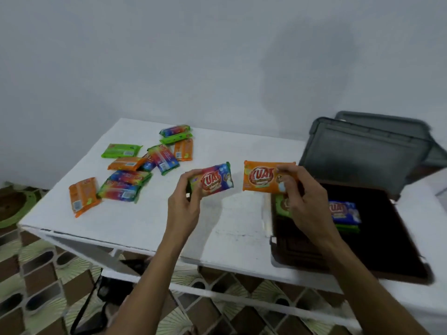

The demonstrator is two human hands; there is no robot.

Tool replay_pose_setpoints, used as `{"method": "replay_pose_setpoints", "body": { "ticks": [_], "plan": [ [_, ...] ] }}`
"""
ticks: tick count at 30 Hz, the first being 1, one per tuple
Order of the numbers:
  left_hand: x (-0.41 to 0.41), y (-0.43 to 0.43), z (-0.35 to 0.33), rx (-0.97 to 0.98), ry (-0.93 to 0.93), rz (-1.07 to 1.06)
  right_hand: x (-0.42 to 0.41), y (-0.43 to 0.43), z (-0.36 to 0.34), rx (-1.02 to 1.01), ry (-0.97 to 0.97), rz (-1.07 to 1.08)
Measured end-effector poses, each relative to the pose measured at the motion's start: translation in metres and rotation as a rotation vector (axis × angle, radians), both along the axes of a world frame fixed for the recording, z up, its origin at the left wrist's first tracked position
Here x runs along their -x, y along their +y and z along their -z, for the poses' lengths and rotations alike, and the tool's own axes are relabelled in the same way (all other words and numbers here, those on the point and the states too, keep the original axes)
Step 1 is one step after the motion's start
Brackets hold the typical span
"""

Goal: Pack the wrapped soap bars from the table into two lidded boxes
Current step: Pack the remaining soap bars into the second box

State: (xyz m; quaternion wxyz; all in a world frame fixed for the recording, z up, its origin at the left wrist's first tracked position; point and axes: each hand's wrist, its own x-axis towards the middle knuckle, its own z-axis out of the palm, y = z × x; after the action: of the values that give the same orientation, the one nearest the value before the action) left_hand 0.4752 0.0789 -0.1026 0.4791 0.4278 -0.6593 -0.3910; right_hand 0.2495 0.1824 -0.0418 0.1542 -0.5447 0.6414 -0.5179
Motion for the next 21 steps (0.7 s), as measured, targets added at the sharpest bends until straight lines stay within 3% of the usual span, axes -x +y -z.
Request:
{"method": "replay_pose_setpoints", "body": {
  "ticks": [5,16,18,21],
  "plan": [
    [0.075,0.028,-0.008,-0.128,0.221,0.04,0.081,0.036,-0.006,-0.063,-0.068,0.004],
    [0.134,0.06,0.003,-0.253,0.217,0.121,0.122,0.028,0.045,-0.423,-0.262,-0.171],
    [0.134,0.06,0.003,-0.254,0.209,0.123,0.118,0.021,0.05,-0.477,-0.163,-0.13],
    [0.135,0.061,0.0,-0.256,0.189,0.135,0.115,0.017,0.052,-0.517,0.133,-0.055]
  ]
}}
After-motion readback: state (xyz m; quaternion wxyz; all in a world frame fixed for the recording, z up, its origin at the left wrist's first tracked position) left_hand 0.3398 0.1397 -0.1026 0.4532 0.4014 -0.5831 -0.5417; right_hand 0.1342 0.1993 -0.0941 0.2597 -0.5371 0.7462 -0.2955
